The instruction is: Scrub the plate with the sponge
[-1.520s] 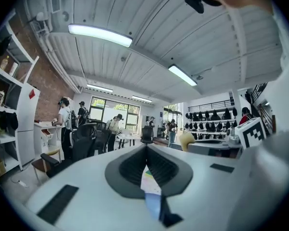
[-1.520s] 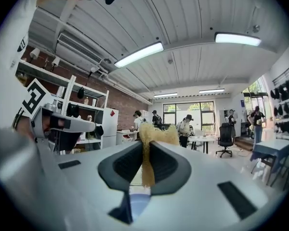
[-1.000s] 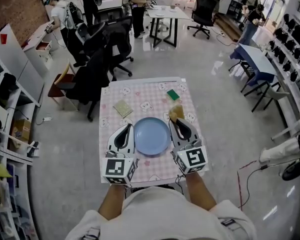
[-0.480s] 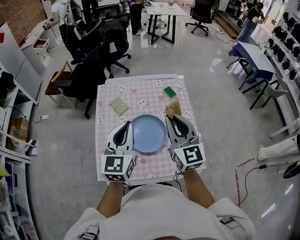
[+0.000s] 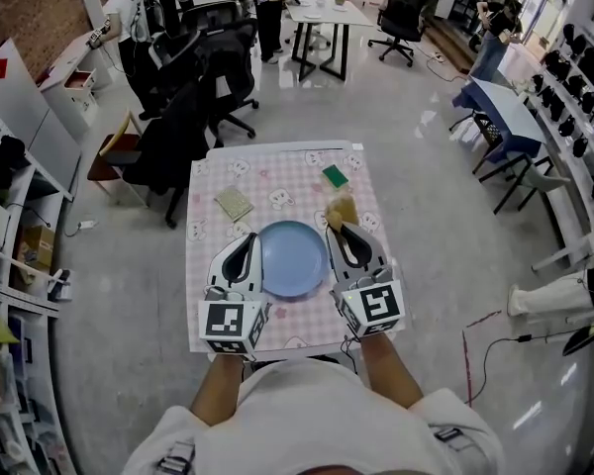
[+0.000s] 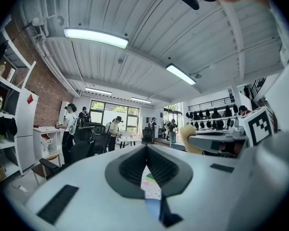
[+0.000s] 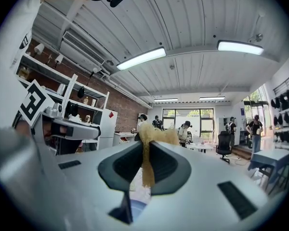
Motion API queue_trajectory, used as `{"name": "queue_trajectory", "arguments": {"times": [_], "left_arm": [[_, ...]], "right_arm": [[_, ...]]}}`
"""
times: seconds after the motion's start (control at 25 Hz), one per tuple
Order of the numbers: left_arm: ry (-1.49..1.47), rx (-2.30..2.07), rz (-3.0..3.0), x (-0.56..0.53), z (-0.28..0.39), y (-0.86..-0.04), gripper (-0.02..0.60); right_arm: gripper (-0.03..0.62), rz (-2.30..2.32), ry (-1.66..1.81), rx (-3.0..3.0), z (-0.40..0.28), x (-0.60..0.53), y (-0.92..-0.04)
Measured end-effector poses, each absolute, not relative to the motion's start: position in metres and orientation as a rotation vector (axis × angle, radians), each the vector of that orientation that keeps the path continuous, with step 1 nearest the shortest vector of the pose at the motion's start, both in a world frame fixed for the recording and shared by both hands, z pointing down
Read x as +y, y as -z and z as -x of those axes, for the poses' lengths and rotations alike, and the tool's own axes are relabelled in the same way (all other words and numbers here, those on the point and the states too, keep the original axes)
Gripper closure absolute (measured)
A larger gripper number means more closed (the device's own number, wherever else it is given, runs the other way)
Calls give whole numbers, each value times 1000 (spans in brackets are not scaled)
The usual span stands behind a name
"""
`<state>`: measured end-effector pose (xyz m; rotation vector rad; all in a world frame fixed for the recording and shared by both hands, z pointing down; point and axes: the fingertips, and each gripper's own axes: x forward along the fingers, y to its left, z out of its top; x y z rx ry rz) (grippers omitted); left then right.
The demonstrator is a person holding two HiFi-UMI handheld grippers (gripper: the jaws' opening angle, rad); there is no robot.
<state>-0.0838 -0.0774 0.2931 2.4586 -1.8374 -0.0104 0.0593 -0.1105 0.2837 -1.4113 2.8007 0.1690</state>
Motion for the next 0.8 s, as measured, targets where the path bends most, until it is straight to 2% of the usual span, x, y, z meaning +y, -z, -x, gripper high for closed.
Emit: {"name": "queue_trajectory", "arguments": {"times": [0.8], "left_arm": [[15, -1844, -2451, -69, 86, -297, 571]], "right_arm": [[551, 1382, -188, 2818, -51, -101, -284]]}}
